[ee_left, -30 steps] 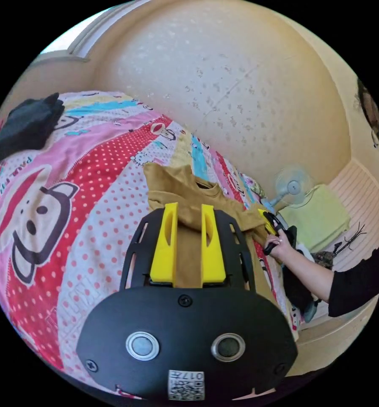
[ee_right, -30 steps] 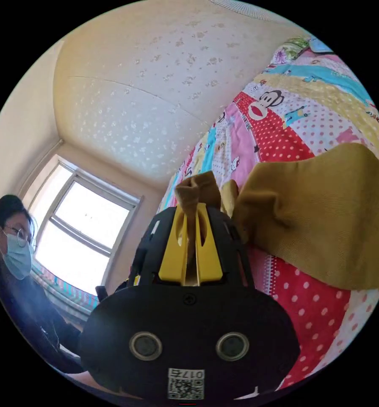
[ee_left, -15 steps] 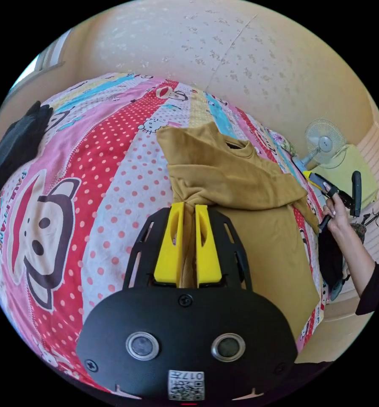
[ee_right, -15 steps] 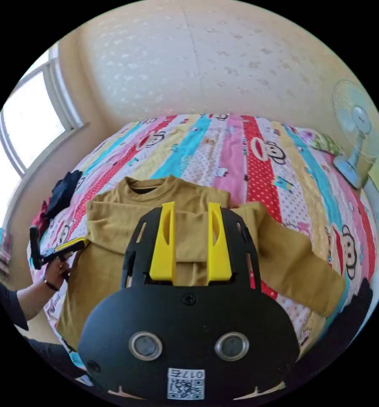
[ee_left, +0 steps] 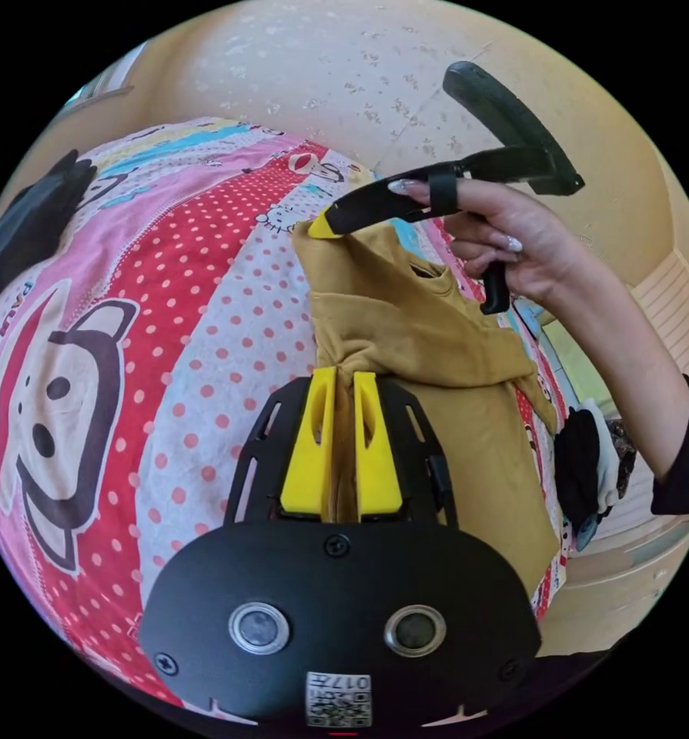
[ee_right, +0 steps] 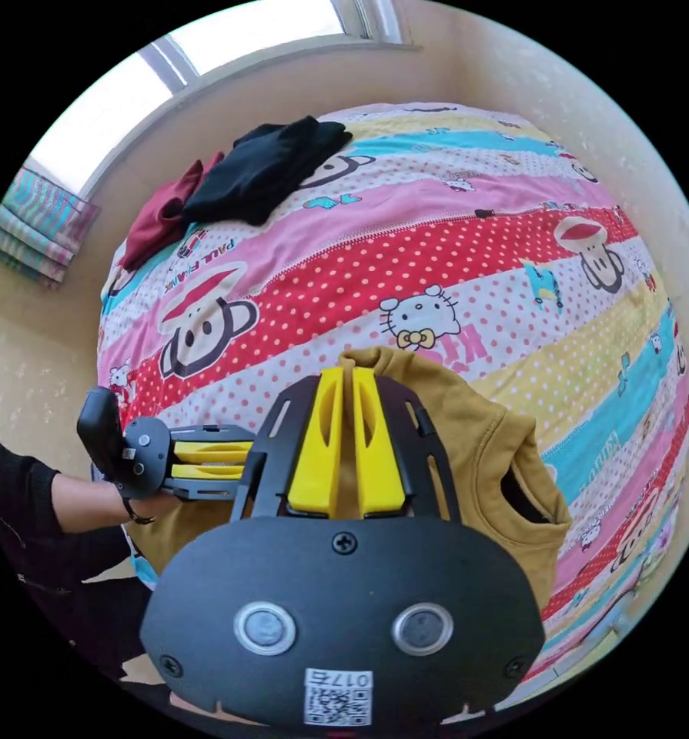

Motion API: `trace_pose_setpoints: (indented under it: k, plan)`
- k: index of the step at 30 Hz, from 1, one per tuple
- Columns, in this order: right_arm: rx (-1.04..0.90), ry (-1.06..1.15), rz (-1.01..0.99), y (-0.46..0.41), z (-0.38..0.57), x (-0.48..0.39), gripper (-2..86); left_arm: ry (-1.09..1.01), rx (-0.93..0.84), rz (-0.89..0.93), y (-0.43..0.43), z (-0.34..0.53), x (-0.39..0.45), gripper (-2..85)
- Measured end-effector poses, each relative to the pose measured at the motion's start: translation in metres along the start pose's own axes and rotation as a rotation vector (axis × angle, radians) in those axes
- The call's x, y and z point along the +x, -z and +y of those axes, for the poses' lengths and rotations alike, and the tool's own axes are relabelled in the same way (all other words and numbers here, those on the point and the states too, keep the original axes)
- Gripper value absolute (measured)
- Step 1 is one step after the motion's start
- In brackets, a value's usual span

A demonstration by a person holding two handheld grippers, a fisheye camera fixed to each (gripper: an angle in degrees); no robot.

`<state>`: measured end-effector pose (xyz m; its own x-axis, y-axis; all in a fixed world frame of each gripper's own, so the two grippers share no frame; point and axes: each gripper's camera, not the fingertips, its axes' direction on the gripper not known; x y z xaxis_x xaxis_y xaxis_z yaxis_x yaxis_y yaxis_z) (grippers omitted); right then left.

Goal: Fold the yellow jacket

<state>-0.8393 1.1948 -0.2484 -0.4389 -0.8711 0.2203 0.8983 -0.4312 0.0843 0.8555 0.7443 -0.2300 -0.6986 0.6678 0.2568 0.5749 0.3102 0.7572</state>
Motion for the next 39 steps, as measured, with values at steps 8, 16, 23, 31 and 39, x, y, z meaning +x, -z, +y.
trace_pose_setpoints:
  k: [8,16,23,31,39]
  plan:
    - [0.279,-0.160,-0.010,0.008,0.003,0.003,3.1,0.179,0.063,0.098,0.070,0.003,-0.070,3.7]
    - [0.588,-0.353,-0.432,0.021,0.094,0.032,8.4,0.468,0.063,0.320,0.067,0.053,-0.149,0.5]
    - [0.745,-0.857,-0.173,0.068,0.334,0.011,6.1,0.493,0.231,0.272,0.128,0.096,-0.124,-0.5]
    - [0.690,-0.989,-0.236,0.072,0.478,0.038,7.1,0.091,-0.079,0.334,0.031,0.053,0.012,-0.7]
    - [1.011,-1.809,0.077,0.120,0.689,-0.022,7.8,0.104,-0.110,0.128,-0.051,0.070,0.053,-0.6]
